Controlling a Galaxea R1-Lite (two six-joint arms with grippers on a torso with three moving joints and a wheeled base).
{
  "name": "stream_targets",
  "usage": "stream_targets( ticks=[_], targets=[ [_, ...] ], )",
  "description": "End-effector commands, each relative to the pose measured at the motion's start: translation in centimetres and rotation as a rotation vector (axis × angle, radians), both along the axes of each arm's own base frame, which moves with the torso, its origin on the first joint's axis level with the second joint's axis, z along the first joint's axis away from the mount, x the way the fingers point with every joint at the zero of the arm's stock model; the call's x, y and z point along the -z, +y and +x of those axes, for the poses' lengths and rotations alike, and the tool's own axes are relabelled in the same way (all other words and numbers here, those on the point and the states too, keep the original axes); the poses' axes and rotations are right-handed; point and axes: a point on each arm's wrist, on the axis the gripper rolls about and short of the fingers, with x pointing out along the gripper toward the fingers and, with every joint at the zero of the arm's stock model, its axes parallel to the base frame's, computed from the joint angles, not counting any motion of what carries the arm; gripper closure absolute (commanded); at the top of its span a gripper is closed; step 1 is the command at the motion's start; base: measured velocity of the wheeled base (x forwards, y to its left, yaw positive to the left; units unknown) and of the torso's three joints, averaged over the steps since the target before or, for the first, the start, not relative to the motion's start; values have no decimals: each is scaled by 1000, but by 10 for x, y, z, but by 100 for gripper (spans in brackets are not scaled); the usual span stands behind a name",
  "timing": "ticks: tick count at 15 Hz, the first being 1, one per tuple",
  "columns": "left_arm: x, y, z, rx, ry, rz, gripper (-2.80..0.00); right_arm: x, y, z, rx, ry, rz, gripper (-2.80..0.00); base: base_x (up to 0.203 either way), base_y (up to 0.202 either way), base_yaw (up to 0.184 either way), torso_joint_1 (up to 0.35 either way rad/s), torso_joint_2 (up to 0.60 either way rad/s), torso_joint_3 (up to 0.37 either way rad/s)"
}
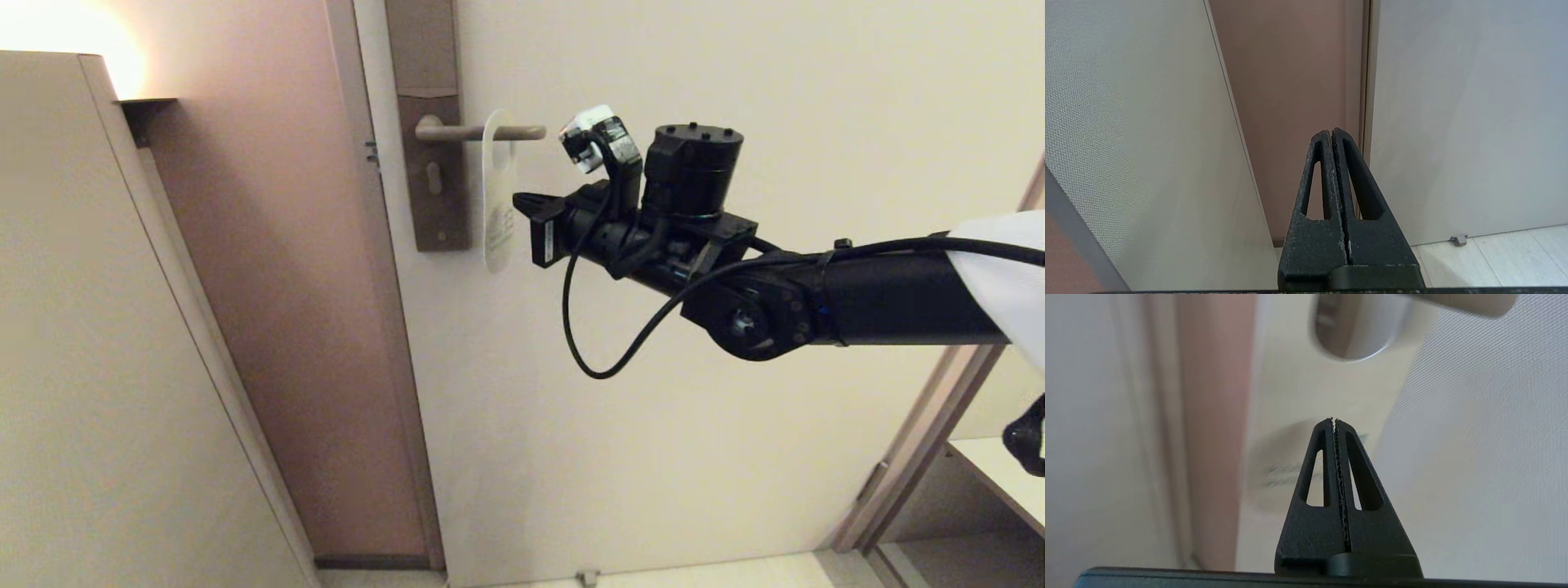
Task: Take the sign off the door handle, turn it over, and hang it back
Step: Hang the sign back with the other side facing out
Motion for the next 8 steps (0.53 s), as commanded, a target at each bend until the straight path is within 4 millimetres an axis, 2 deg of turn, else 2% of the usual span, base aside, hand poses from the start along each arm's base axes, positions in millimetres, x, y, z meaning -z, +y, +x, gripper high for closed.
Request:
stream_targets(
  ticks=[1,4,8],
  targets=[
    [0,0,0,-1,2,1,0,15,10,13,0,7,-6,0,0,0,0,0,0,0],
    [0,0,0,-1,2,1,0,22,18,22,0,-1,0,0,0,0,0,0,0,0],
    [0,0,0,-1,2,1,0,29,31,22,4,-13,11,0,0,0,0,0,0,0]
  ],
)
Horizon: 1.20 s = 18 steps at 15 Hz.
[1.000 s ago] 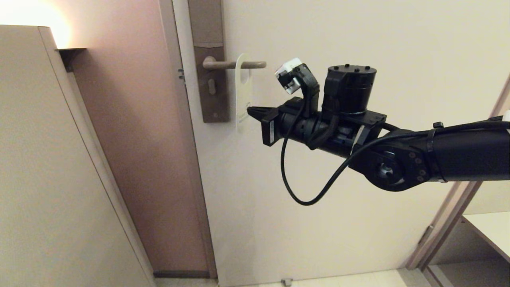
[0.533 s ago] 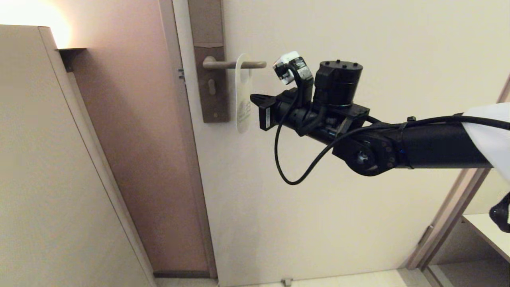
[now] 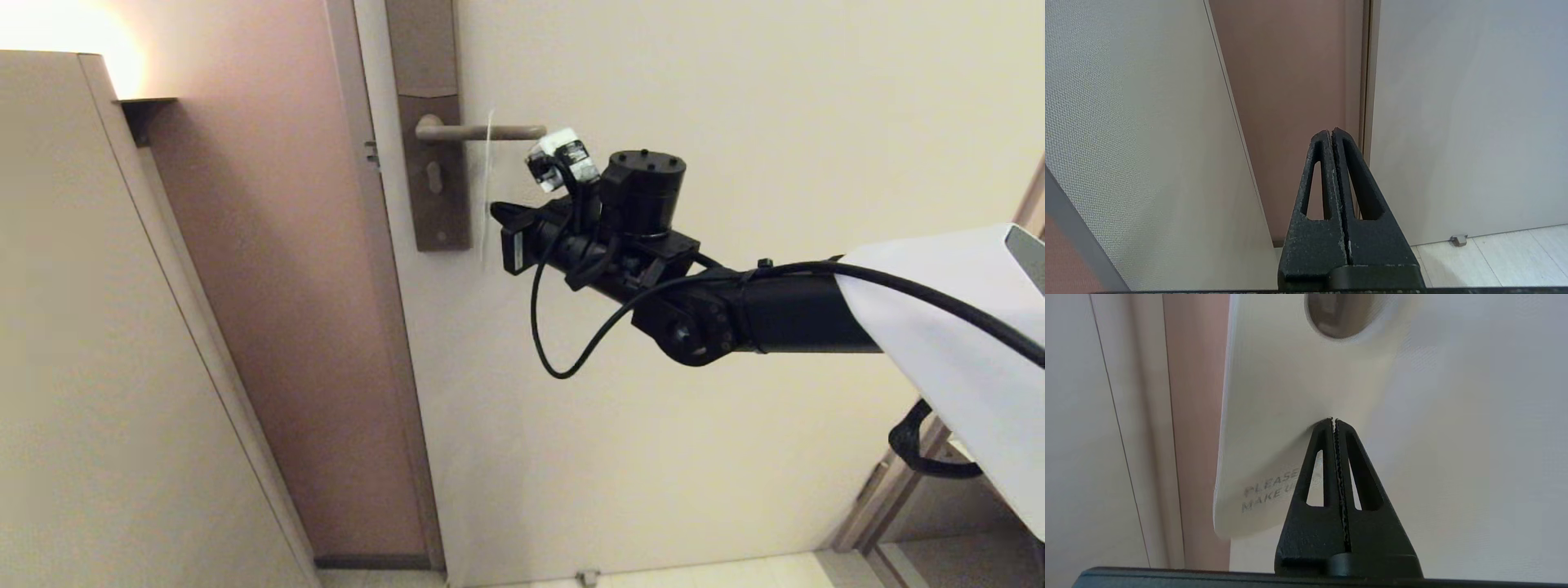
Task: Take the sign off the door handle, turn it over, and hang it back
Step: Hang the sign back with the other side facing out
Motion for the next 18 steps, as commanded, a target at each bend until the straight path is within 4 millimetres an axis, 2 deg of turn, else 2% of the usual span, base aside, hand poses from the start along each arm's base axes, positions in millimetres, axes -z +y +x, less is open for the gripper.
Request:
stream_targets(
  ticks=[1,13,18],
  targets=[
    [0,0,0,0,2,0,0,8,10,2,-7,4,-2,0,0,0,0,0,0,0],
    [0,0,0,0,2,0,0,2,49,-23,-48,-26,0,0,0,0,0,0,0,0],
    [0,0,0,0,2,0,0,2,60,-18,-45,-54,27,0,0,0,0,0,0,0]
  ],
)
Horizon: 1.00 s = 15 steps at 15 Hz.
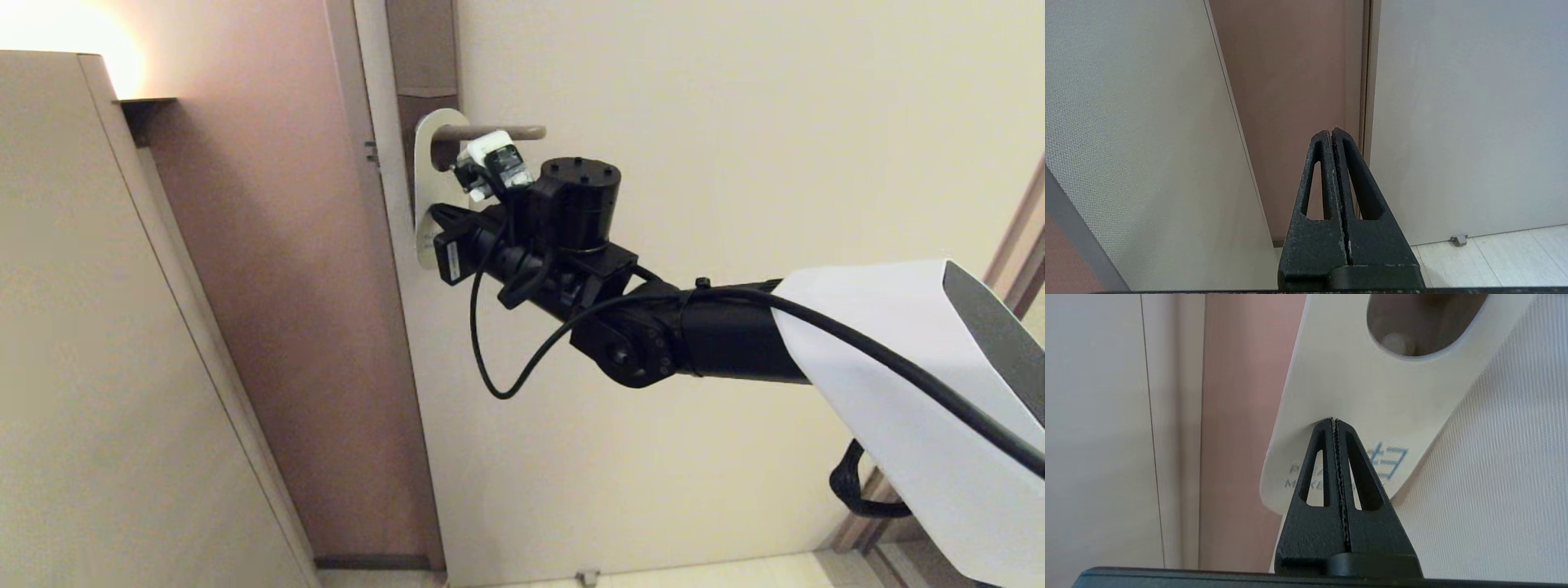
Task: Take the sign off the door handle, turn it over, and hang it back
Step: Hang the sign back with the other side facing out
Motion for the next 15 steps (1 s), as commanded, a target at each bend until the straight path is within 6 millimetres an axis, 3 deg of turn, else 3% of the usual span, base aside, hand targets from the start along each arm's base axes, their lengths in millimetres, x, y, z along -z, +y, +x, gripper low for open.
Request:
stream_targets(
  ticks=[1,15],
  targets=[
    [0,0,0,0,2,0,0,6,5,4,0,-5,3,0,0,0,0,0,0,0],
    [0,0,0,0,2,0,0,33,18,18,2,-27,-19,0,0,0,0,0,0,0]
  ],
)
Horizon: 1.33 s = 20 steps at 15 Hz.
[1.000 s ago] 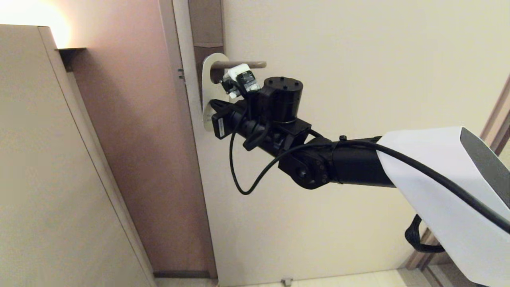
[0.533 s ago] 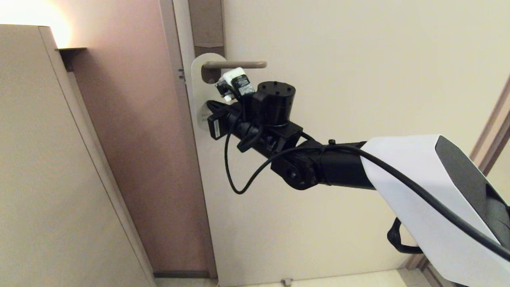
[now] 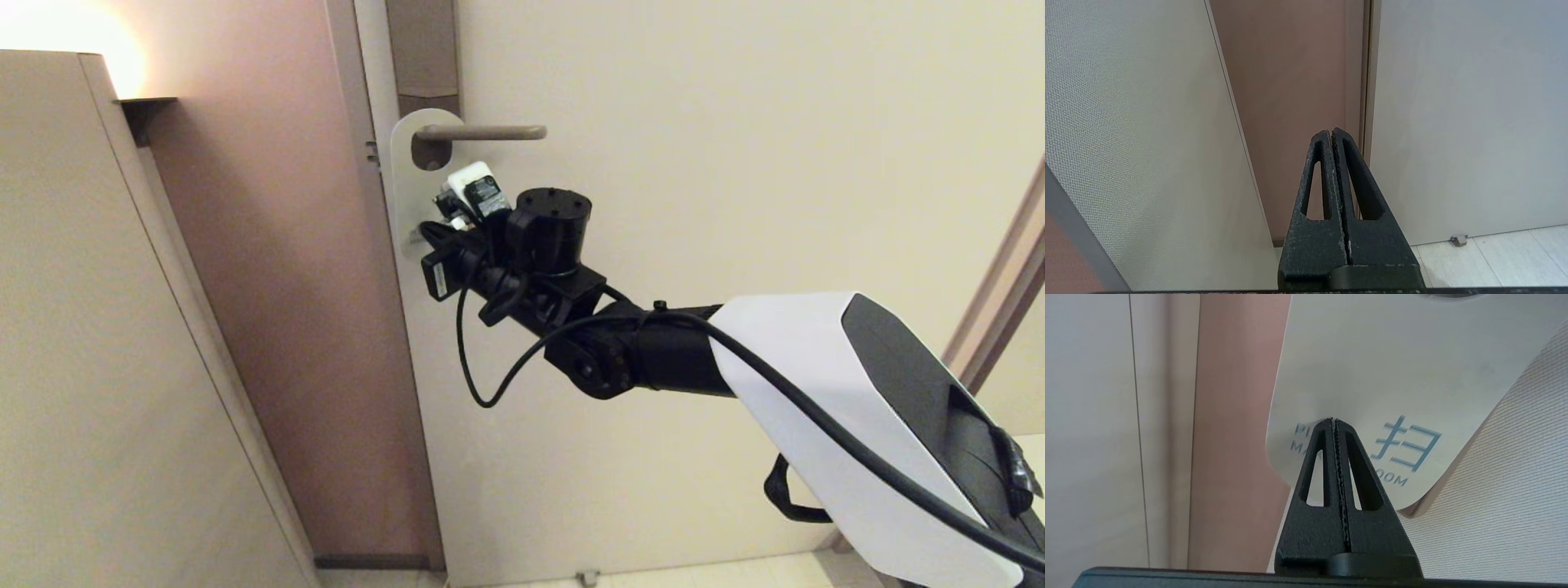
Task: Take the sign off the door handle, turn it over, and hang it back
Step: Hang the sign back with the other side facing out
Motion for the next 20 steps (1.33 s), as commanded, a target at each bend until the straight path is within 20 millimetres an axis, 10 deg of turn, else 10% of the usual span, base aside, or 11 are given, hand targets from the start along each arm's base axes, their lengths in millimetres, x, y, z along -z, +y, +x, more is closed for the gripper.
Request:
stream_targets(
  ticks=[1,20],
  targets=[
    [0,0,0,0,2,0,0,7,1,3,1,2,-3,0,0,0,0,0,0,0],
    [0,0,0,0,2,0,0,45,-17,34,67,48,-66,0,0,0,0,0,0,0]
  ],
)
